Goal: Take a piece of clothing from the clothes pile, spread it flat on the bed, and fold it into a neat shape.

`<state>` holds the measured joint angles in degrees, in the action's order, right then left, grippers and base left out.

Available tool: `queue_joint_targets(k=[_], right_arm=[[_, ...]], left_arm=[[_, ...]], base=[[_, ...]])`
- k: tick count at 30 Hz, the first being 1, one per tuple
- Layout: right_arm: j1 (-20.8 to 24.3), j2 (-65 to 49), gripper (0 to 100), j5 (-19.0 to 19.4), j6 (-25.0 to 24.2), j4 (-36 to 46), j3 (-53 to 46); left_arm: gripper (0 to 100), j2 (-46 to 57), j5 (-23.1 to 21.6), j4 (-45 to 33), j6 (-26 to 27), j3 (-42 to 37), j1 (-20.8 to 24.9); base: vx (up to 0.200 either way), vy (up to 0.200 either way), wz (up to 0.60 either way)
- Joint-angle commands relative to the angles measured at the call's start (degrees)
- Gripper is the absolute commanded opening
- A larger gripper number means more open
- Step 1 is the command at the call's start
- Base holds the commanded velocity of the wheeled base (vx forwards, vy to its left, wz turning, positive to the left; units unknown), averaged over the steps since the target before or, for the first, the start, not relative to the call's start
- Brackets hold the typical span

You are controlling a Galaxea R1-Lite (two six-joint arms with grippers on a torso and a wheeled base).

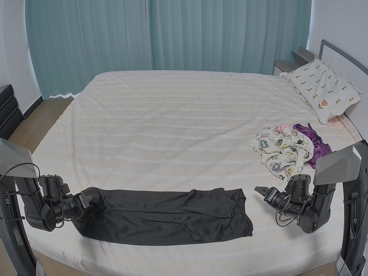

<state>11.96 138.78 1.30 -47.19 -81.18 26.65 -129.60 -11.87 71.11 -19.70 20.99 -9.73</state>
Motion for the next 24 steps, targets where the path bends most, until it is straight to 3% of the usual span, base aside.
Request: queue_joint_targets(k=[1,10,15,19,20,24], right_arm=[[-0.01,0.18,100,0.01,-0.01,-0.03,-0.02],[-0.01,0.18,100,0.01,-0.01,-0.03,-0.02],[-0.01,0.18,100,0.01,0.08,-0.03,-0.02],[-0.01,0.18,100,0.01,0.08,-0.03,-0.11],[-0.01,0.18,100,0.01,0.08,-0.03,-0.11],[-0.01,0.18,100,0.01,0.08,-0.03,-0.11]], left_arm=[[100,-1.27,0.01,0.08,0.01,-0.25,-0.03],[100,-0.30,0.27,1.31,0.19,-1.48,0.06],[100,-1.62,4.58,1.31,5.02,-1.83,0.32],[100,-1.62,6.07,1.58,5.55,-2.01,1.11],[0,-1.53,6.07,1.58,5.55,-2.01,1.29],[0,-0.92,6.16,1.58,5.55,-2.80,2.26]], base=[[0.000,0.000,0.00],[0.000,0.000,0.00],[0.000,0.000,0.00],[0.000,0.000,0.00],[0.000,0.000,0.00],[0.000,0.000,0.00]])
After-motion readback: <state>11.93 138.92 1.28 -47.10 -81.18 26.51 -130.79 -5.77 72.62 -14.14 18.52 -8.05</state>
